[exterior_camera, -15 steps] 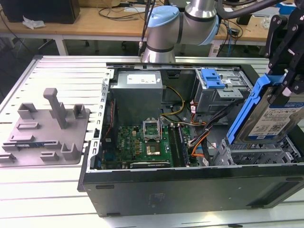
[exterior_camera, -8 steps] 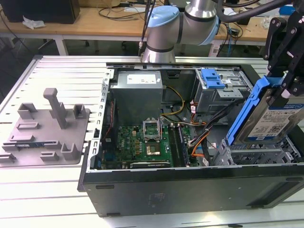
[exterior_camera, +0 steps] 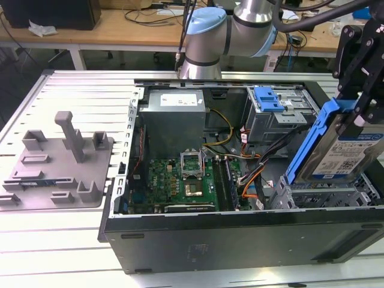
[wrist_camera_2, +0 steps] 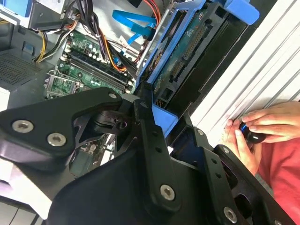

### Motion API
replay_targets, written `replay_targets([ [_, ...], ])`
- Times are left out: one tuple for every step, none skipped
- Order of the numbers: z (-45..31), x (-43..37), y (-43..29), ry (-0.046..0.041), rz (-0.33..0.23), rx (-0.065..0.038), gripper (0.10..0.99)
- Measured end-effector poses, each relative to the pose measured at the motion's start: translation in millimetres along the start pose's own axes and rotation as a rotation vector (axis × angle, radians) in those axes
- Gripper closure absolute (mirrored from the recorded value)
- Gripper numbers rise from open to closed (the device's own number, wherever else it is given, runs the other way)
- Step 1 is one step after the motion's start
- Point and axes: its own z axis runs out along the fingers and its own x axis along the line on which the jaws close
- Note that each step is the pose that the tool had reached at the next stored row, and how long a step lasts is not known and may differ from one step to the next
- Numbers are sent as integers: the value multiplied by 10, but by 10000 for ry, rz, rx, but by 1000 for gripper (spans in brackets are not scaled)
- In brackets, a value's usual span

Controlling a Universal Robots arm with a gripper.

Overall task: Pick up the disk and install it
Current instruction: 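Insert the disk into the insertion slot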

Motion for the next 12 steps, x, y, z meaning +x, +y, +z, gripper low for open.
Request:
replay_targets([
  [6, 0, 0, 0, 23, 1, 718],
  [10, 0, 0, 1, 33, 1, 718],
  [13, 0, 0, 0, 40, 1, 718],
  [18, 1, 0, 1, 44, 1, 718],
  [22, 1, 0, 1, 45, 1, 718],
  [26, 1, 0, 1, 45, 1, 718],
  [31, 1, 1, 1, 46, 1, 718],
  [43, 1, 1, 2, 45, 1, 718],
  [49, 1, 1, 2, 46, 1, 718],
  [53, 1, 1, 1, 45, 1, 718],
  [58, 2, 1, 1, 45, 1, 718],
  [63, 2, 1, 1, 45, 1, 718],
])
